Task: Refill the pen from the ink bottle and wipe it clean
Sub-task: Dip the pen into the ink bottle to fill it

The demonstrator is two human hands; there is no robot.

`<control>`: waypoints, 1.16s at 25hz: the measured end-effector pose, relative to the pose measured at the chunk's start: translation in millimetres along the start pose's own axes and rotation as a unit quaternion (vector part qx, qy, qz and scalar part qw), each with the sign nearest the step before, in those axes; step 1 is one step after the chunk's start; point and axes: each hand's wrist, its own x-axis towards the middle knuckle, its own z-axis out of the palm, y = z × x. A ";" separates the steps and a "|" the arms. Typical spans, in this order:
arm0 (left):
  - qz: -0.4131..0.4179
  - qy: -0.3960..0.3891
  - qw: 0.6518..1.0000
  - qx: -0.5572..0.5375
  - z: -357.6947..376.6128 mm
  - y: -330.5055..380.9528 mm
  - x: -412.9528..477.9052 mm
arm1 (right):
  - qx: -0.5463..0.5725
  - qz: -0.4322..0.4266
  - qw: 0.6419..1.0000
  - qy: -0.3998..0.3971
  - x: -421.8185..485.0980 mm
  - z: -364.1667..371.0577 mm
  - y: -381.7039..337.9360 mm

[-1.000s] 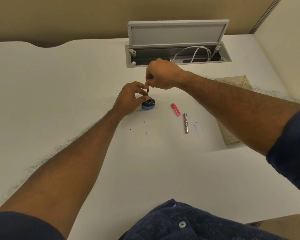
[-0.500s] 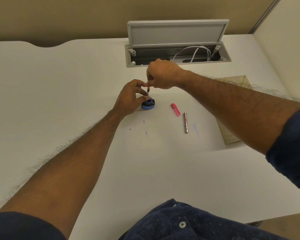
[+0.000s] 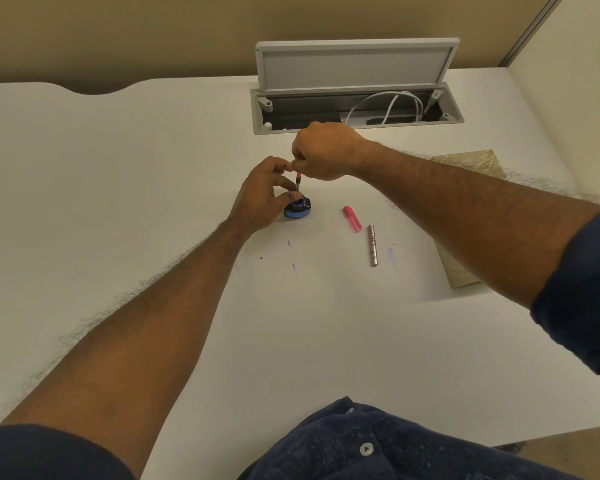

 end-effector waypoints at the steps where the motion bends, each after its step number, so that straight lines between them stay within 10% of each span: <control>1: 0.000 -0.002 1.000 0.002 -0.1 0.3 -0.1 | 0.001 0.002 1.000 -0.002 0.1 0.4 -0.2; 29: -0.038 0.001 0.999 0.023 -0.2 1.7 4.8 | -0.027 -0.024 0.999 0.012 5.2 -0.8 5.5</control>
